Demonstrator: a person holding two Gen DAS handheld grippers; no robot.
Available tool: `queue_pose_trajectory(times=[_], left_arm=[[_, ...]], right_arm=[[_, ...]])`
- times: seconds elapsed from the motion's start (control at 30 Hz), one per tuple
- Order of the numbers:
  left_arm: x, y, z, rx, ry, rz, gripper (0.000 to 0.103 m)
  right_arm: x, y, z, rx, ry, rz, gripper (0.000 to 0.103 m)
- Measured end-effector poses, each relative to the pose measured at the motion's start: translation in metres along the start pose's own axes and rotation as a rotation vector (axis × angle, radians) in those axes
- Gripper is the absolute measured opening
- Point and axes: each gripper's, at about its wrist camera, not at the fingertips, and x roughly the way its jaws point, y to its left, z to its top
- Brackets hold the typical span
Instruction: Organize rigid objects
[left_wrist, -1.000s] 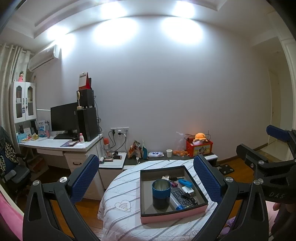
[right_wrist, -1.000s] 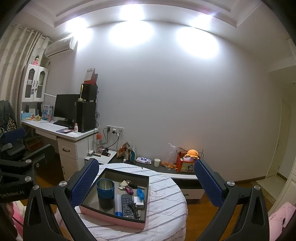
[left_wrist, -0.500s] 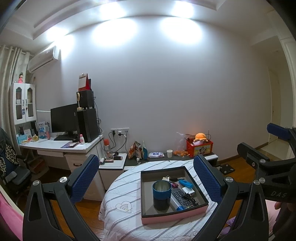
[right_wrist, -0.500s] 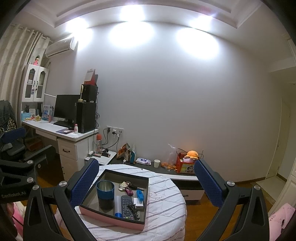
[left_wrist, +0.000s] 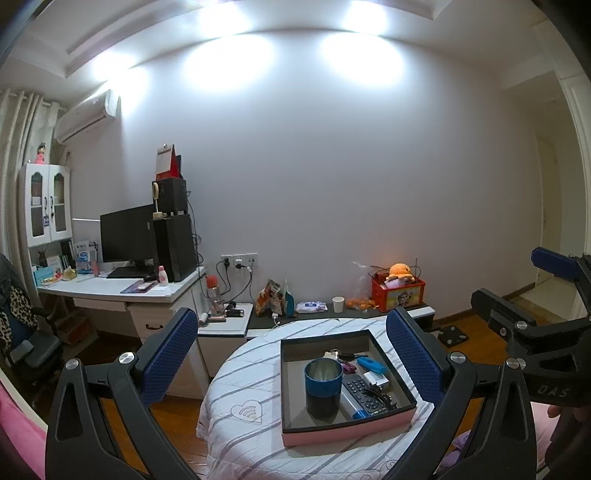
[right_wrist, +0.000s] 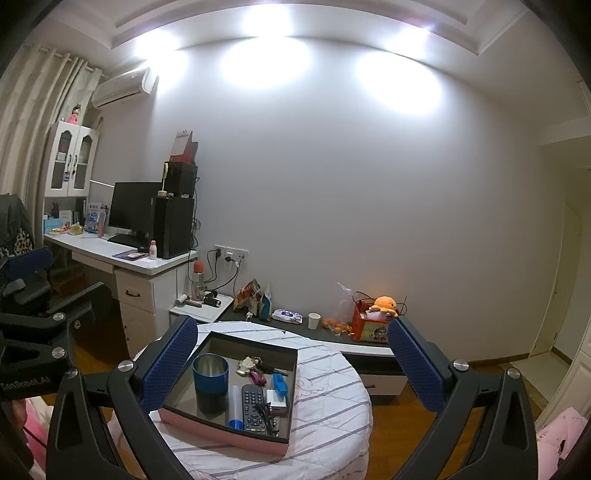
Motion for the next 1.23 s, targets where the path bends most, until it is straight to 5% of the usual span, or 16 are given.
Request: queue_pose_trajectory(times=[1.23], left_arm=[[0.0067, -0.0017, -0.0011, -0.004, 0.015, -0.004, 0.103]], right_arm=[[0.0040, -0.0012, -0.0006, -0.007, 0.020, 0.000, 0.103]])
